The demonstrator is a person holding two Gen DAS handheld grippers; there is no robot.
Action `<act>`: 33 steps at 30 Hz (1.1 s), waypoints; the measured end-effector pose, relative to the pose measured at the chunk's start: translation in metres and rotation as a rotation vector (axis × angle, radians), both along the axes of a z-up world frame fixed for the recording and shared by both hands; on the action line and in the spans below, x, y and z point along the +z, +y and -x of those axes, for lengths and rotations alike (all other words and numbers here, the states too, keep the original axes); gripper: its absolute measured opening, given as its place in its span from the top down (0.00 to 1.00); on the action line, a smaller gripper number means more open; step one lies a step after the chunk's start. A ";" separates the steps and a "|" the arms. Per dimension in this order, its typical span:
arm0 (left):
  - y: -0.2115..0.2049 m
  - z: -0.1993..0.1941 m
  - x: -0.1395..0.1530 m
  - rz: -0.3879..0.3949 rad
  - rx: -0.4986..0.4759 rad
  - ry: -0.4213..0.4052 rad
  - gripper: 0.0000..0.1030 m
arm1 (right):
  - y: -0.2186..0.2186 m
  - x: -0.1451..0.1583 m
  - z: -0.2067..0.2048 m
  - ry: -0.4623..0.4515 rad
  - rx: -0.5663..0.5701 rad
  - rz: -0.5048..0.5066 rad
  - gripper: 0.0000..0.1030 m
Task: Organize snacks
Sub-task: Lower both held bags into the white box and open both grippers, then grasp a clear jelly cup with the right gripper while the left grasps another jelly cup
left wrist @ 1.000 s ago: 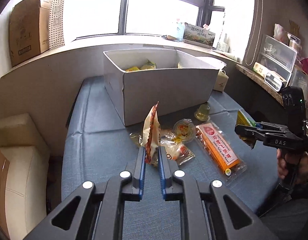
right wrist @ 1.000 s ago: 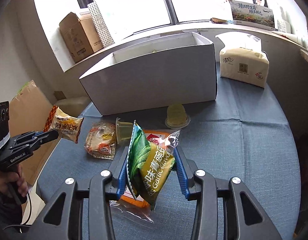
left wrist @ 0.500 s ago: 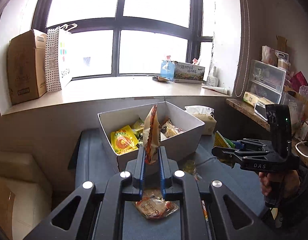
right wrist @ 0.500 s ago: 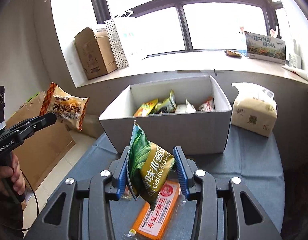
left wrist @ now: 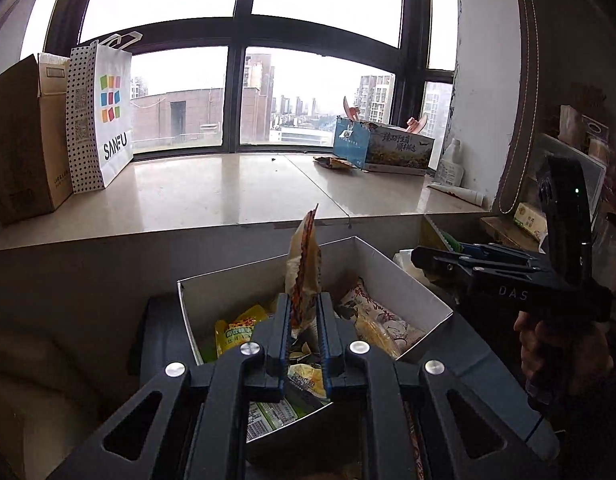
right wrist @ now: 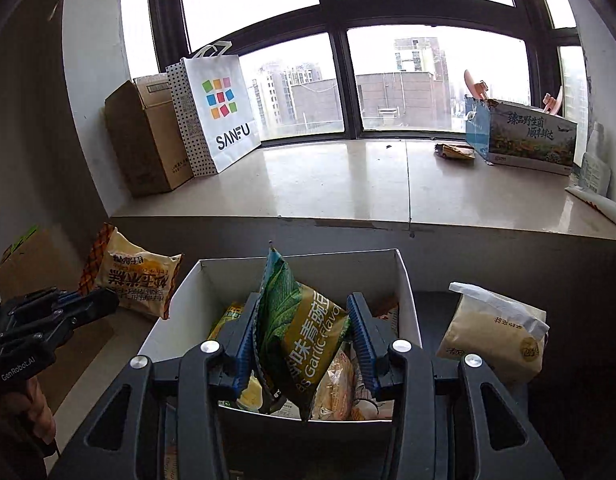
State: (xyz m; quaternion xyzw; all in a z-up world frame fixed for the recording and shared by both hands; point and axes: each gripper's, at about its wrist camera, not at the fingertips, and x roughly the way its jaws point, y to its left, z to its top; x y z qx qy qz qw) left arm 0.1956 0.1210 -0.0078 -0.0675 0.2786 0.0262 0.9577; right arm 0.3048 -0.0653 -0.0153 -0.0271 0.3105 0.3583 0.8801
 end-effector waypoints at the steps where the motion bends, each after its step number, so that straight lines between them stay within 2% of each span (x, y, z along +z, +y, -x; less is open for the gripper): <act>1: 0.002 -0.006 -0.003 0.007 0.007 0.018 0.82 | 0.002 -0.003 -0.006 -0.004 -0.025 0.015 0.43; 2: 0.004 -0.010 -0.006 0.017 0.014 0.042 0.58 | 0.003 -0.007 -0.012 0.001 -0.050 0.036 0.17; 3: 0.004 -0.012 -0.010 0.022 0.035 0.057 0.21 | 0.004 -0.011 -0.018 0.016 -0.069 0.051 0.06; 4: 0.005 -0.011 -0.012 0.018 0.049 0.055 0.05 | 0.001 -0.015 -0.023 0.027 -0.086 0.046 0.00; 5: 0.004 -0.007 -0.013 0.010 0.048 0.037 0.00 | -0.003 -0.018 -0.026 0.036 -0.102 0.029 0.00; 10: 0.000 0.003 -0.014 -0.015 0.028 0.041 0.00 | -0.018 -0.026 -0.020 0.048 -0.127 0.005 0.00; 17: 0.002 0.016 -0.007 0.033 0.032 0.005 0.00 | -0.026 -0.008 0.007 -0.016 -0.107 0.003 0.00; 24: -0.006 0.034 -0.004 0.071 0.000 -0.013 0.00 | -0.031 0.019 0.054 -0.118 -0.043 -0.020 0.00; 30: -0.024 0.066 -0.003 0.069 -0.056 -0.032 0.00 | -0.046 0.020 0.098 -0.196 0.008 -0.009 0.00; 33: -0.039 0.086 -0.004 0.044 -0.094 -0.047 0.00 | -0.057 0.013 0.115 -0.201 0.009 -0.013 0.00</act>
